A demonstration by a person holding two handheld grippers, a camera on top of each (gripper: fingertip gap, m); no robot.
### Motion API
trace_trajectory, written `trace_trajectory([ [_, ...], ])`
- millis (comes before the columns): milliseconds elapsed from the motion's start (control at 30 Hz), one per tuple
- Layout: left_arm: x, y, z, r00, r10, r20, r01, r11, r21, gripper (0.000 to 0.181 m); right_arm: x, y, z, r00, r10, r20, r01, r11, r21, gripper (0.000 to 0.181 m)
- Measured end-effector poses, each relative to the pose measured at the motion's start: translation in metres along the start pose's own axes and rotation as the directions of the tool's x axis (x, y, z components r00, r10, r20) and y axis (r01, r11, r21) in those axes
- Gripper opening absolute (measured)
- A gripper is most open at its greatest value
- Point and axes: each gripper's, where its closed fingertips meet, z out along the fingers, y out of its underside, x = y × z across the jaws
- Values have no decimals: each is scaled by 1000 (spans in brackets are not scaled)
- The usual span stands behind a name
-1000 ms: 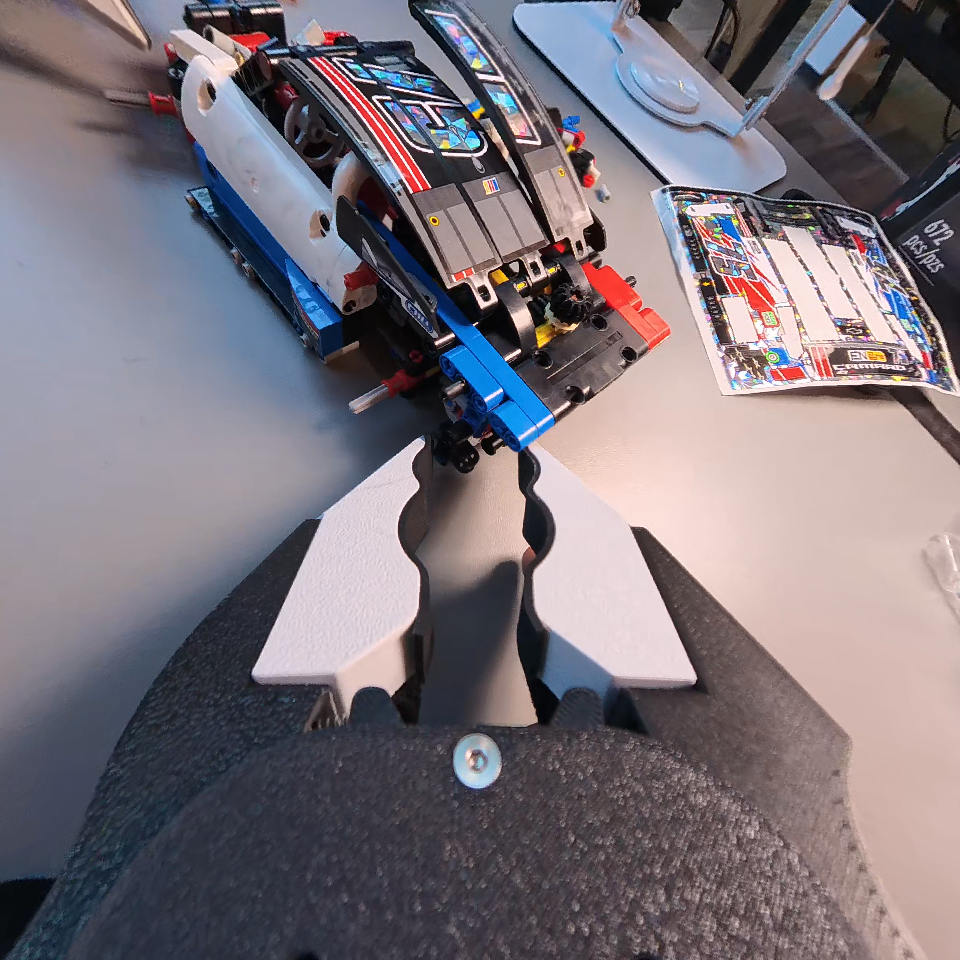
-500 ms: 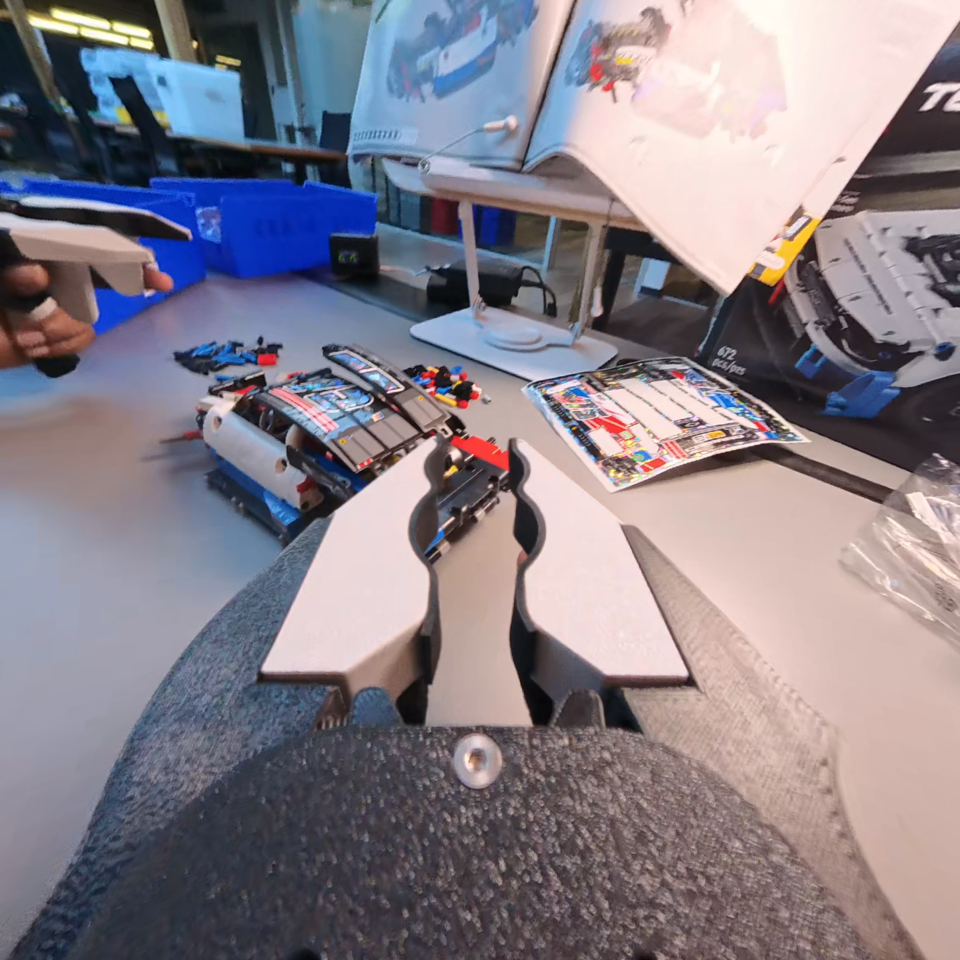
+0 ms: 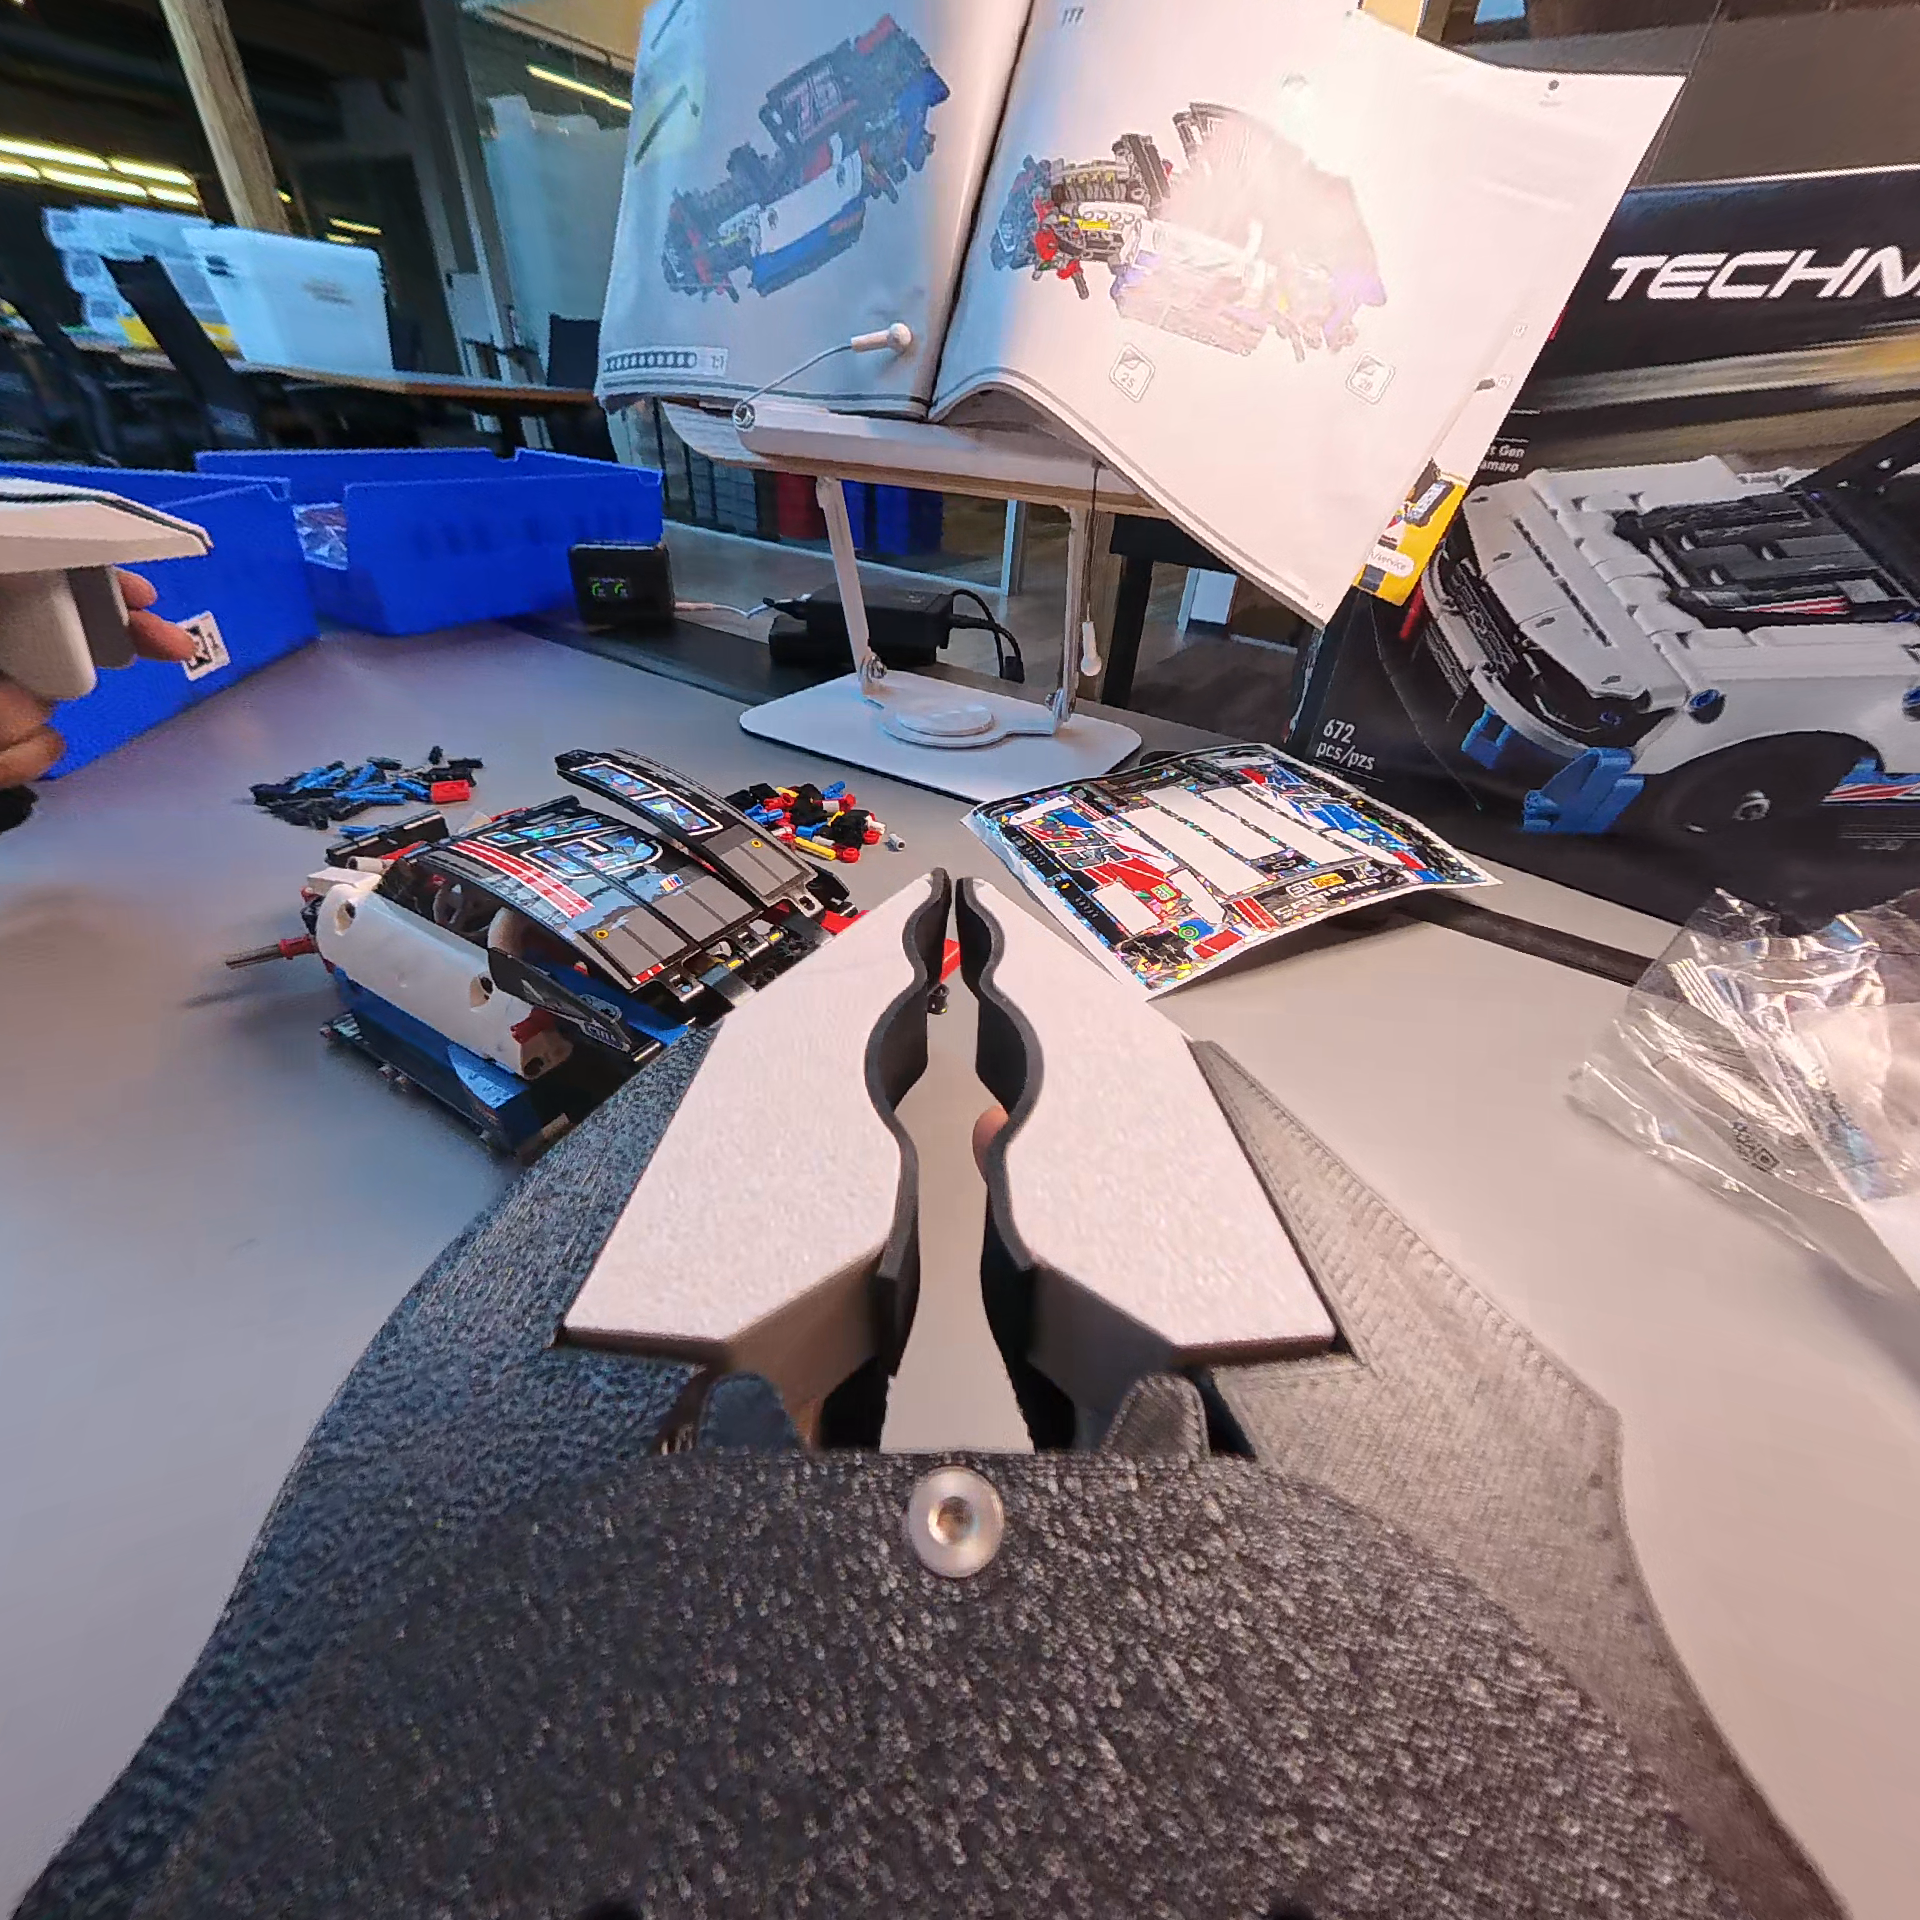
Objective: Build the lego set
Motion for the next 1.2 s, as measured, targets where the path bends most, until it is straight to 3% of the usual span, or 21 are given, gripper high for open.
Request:
trace_trajectory([
  [33, 0, -1, 0, 1000, -1, 1, 1, 1000, 4, 0, 1, 0, 0, 1000, -1, -4, 1, 1000, 1, 0],
  [300, -10, -6, -5, 999, -14, 43, 12, 999, 29, 8, 7, 0, -1, 998, -22, -51, 22, 1000, -2, 14],
  [500, -16, -4, -4, 997, -53, 62, 52, 998, 25, 12, 6, -9, 9, 998, -15, -65, 17, 1000, 19, 8],
  [600, -11, 2, 0, 996, -73, 53, 72, 997, 5, 11, 11, -17, 44, 1000, 1, -27, -3, 999, -43, 9],
  [700, -2, 6, 6, 996, -76, 36, 76, 997, -12, 10, 29, -30, 103, 1000, 16, -4, -16, 995, -94, 16],
  [833, 10, 11, 10, 999, -15, 36, 17, 999, -50, 9, 38, -40, 195, 970, -239, 43, 243, 963, -120, 15],
  [933, 12, 13, 8, 998, 24, 55, -20, 998, -67, 7, 30, -59, 241, 963, -242, 115, 251, 966, -67, 9],
  [1067, 8, 18, 6, 998, 16, 67, -10, 996, -88, 7, 59, -63, 267, 987, -135, 90, 146, 982, -123, 0],
  [1200, 9, 32, 14, 999, -18, 41, 24, 991, -132, 6, 91, -68, 264, 989, -112, 94, 127, 978, -164, 0],
])
